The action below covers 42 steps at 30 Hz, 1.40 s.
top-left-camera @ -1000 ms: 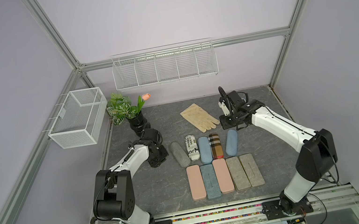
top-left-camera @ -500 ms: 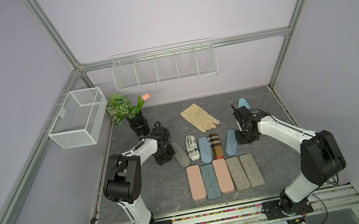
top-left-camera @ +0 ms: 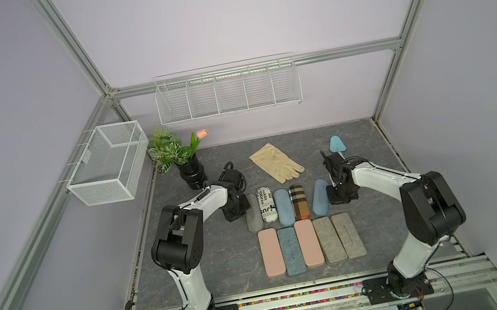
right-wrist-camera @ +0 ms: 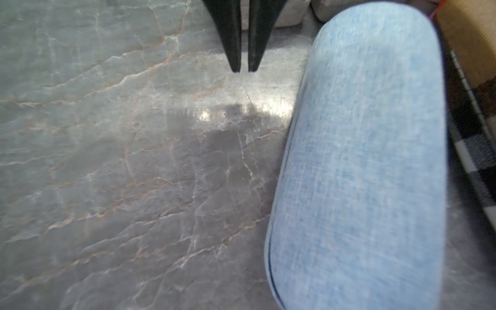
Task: Close the glasses case
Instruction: Adjust the glasses case at the center of the board.
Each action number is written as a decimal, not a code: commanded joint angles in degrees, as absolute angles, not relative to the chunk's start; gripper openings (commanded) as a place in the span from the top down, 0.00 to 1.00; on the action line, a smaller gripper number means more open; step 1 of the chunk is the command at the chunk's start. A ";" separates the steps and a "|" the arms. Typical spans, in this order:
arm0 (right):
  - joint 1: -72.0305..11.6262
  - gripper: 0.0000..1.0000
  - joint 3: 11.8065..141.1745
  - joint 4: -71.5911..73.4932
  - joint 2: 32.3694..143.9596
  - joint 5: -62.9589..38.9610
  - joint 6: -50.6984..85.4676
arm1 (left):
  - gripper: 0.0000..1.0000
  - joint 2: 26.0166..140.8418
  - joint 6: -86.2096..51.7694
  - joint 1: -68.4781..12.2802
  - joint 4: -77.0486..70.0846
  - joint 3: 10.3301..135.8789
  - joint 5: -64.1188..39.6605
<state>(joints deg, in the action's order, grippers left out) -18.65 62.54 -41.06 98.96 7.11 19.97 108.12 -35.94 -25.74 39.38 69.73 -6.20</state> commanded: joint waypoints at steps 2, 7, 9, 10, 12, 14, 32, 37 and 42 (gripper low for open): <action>-18.08 0.89 62.05 -38.17 100.65 4.76 20.30 | 1.00 112.47 -36.98 -28.09 40.87 70.80 -5.73; -18.10 0.89 63.13 -36.96 102.69 3.14 18.35 | 1.00 113.36 -37.46 -29.16 40.99 72.18 -5.90; -18.11 0.89 63.74 -36.92 103.16 3.17 17.71 | 1.00 113.56 -37.50 -29.43 41.26 72.83 -5.89; -18.11 0.90 64.18 -36.97 103.42 3.17 17.22 | 1.00 113.79 -37.66 -29.69 41.26 73.01 -5.82; -18.07 0.90 64.83 -36.91 103.66 3.21 16.47 | 1.00 113.93 -37.94 -30.04 41.31 73.44 -5.89; -18.13 0.90 65.47 -37.08 103.97 3.08 15.80 | 1.00 114.22 -37.95 -30.41 41.48 73.93 -5.90; -18.19 0.89 66.90 -44.50 94.45 19.63 18.58 | 0.98 111.96 -36.92 -30.68 45.44 76.90 -1.10; -18.11 0.85 65.32 -44.65 88.13 22.20 18.91 | 0.85 108.88 -36.06 -30.26 48.06 77.83 1.81; -18.11 0.79 63.29 -45.51 81.80 23.10 19.16 | 0.45 104.50 -35.65 -29.81 50.49 78.57 5.36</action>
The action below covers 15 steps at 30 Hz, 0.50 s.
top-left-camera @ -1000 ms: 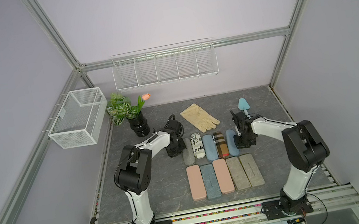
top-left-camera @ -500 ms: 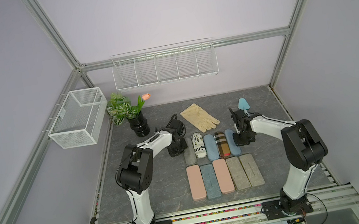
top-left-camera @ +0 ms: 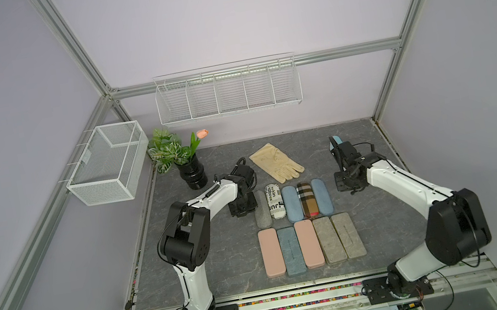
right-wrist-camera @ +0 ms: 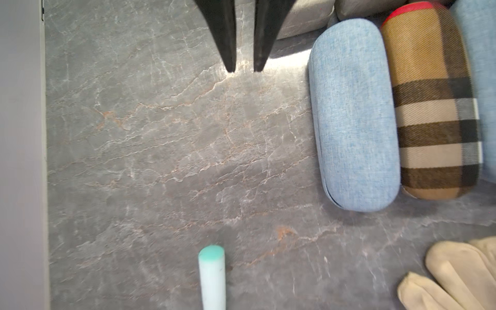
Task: Close the glasses case
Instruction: Adjust the glasses case at the center of the board, then reset both arms
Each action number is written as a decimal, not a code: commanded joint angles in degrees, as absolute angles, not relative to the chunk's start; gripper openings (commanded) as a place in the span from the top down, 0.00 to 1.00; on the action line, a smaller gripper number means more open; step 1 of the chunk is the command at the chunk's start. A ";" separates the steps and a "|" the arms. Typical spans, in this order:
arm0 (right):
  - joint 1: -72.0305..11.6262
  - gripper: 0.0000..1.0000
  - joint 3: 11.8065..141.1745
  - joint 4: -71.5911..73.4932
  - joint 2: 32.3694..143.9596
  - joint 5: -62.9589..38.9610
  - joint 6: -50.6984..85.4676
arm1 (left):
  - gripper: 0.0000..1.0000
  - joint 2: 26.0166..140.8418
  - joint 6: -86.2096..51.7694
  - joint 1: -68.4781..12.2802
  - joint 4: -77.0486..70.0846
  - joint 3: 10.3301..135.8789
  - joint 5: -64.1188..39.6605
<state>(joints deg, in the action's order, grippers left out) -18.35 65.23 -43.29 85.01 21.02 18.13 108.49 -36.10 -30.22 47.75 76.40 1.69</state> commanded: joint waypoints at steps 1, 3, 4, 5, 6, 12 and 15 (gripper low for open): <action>-18.11 0.76 62.59 -45.08 80.18 23.02 19.07 | 0.34 103.36 -35.53 -29.79 50.81 78.62 6.22; -18.10 0.68 61.22 -44.63 76.99 23.11 19.42 | 0.17 101.12 -35.33 -29.80 52.01 78.67 7.99; -18.14 0.60 60.40 -44.40 75.38 23.13 19.63 | 0.12 99.96 -35.29 -29.79 52.88 78.67 9.12; -18.11 0.52 59.86 -44.38 74.02 23.35 19.84 | 0.09 98.88 -35.16 -29.79 53.31 78.63 10.05; -18.11 0.36 59.24 -44.43 72.36 23.70 20.17 | 0.05 97.52 -35.03 -29.79 53.87 78.47 11.39; -18.10 0.11 56.73 -43.88 64.98 24.92 20.59 | 0.00 87.83 -34.63 -29.80 52.25 74.28 20.50; -18.11 0.11 55.82 -43.42 62.28 25.75 20.24 | 0.00 82.05 -34.30 -29.79 49.51 70.79 24.17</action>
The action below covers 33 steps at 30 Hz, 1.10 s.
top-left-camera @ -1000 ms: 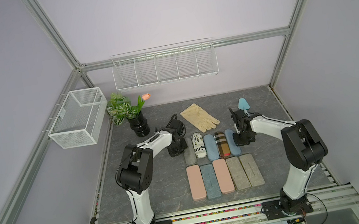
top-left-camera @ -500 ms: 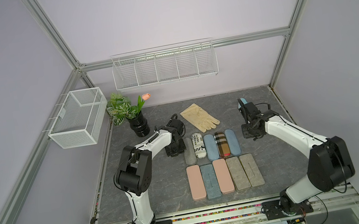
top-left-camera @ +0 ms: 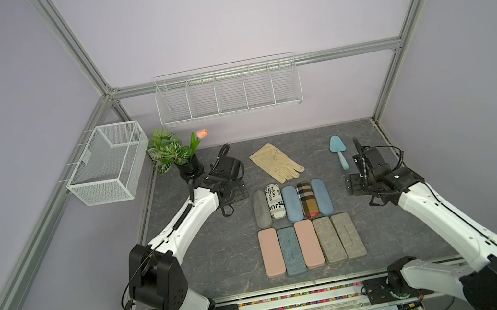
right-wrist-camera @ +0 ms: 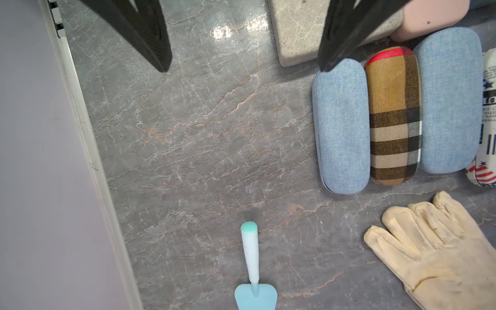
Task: Close the glasses case
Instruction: Reset both arms
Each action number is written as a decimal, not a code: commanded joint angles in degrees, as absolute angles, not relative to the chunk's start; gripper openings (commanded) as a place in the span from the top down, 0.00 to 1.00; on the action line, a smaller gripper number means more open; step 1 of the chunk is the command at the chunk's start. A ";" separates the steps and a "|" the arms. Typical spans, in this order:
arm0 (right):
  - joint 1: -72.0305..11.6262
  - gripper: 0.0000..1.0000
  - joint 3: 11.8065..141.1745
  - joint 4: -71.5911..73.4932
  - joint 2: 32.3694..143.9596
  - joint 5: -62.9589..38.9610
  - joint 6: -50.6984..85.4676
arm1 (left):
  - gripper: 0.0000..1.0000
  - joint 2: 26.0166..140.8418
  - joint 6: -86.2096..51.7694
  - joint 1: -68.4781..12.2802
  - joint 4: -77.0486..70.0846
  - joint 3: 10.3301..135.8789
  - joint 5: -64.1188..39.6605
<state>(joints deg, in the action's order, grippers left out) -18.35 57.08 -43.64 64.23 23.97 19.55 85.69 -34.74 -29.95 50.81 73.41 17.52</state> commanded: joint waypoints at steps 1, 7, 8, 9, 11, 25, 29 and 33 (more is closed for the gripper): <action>-18.08 0.11 55.52 -43.34 61.37 26.19 20.19 | 0.00 80.06 -34.41 -29.77 48.75 69.76 25.41; -18.11 0.11 53.42 -42.48 55.31 25.20 19.35 | 0.00 71.23 -33.78 -29.79 44.53 63.34 29.65; -18.11 0.11 53.42 -43.33 54.73 24.74 19.68 | 0.00 70.31 -33.94 -29.79 44.26 62.39 29.33; -18.09 0.11 53.53 -45.03 54.35 24.12 20.30 | 0.00 69.59 -34.53 -29.79 44.97 61.91 28.34; -18.10 0.11 54.20 -49.61 54.32 23.49 22.62 | 0.00 68.72 -35.24 -29.79 46.79 61.29 24.81; -18.90 0.11 43.63 -52.47 45.67 21.00 33.74 | 0.00 49.64 -45.44 -31.51 40.36 37.93 18.64; -19.16 0.11 38.32 -47.73 43.30 21.44 32.66 | 0.00 43.70 -44.27 -31.56 34.64 31.98 21.64; -19.30 0.11 33.85 -44.26 37.93 22.15 32.20 | 0.01 35.51 -42.57 -31.64 31.86 27.57 27.54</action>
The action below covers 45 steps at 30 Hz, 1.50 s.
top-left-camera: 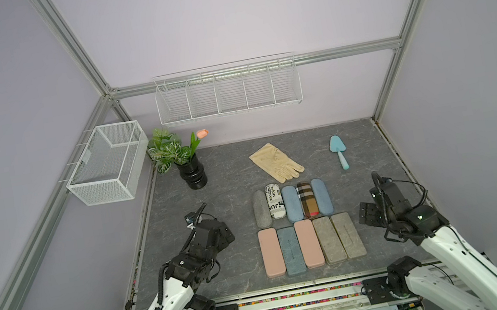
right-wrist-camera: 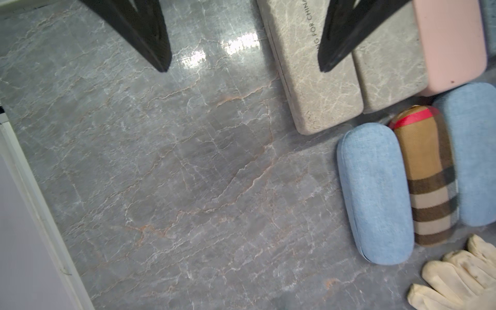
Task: Close the glasses case
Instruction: Reset both arms
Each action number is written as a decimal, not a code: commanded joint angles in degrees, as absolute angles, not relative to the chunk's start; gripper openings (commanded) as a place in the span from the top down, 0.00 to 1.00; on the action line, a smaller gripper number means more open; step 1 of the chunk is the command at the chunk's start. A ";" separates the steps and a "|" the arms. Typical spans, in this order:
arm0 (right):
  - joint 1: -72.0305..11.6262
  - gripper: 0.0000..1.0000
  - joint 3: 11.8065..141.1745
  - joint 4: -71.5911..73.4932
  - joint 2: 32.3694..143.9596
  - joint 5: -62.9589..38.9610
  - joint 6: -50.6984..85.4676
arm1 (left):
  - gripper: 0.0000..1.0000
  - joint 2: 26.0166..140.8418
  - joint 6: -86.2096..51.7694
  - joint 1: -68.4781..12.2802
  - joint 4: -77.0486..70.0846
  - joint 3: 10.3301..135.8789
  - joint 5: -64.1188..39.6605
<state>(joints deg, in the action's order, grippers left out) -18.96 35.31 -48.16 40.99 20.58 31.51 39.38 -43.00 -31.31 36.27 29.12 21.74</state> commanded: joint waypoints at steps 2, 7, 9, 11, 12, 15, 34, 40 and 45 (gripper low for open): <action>-19.35 0.11 33.10 -42.65 35.15 22.83 31.21 | 0.00 31.62 -41.65 -31.64 31.97 26.25 30.65; -19.34 0.11 30.23 -38.33 29.43 23.79 27.96 | 0.00 21.88 -34.59 -31.64 29.59 21.92 37.54; -19.38 0.11 28.89 -36.10 28.70 23.24 26.78 | 0.00 18.76 -33.28 -31.64 27.40 19.94 41.17; -19.38 0.11 28.86 -35.11 29.06 22.37 26.46 | 0.01 16.41 -31.04 -31.65 21.84 17.29 42.01; -19.38 0.11 28.59 -33.79 29.50 21.84 25.64 | 0.00 15.77 -29.47 -31.66 18.44 15.70 42.41; -19.46 0.11 29.36 -32.26 31.48 21.74 24.05 | 0.00 16.72 -26.47 -31.64 9.80 13.36 46.37; -19.16 0.11 21.77 -9.53 37.43 30.77 11.97 | 0.01 56.82 -8.50 -12.21 -29.77 13.06 37.02; -18.75 0.11 15.59 4.98 34.96 33.01 3.88 | 0.01 68.44 -2.01 -11.25 -39.03 16.51 32.96; -17.93 0.11 13.34 9.65 35.96 34.52 0.69 | 0.00 74.18 0.26 -10.87 -43.48 18.52 28.64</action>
<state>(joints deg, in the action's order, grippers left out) -18.46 14.46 2.31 35.59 32.38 4.73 72.36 -3.16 -11.40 -37.08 16.67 32.80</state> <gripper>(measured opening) 0.889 0.995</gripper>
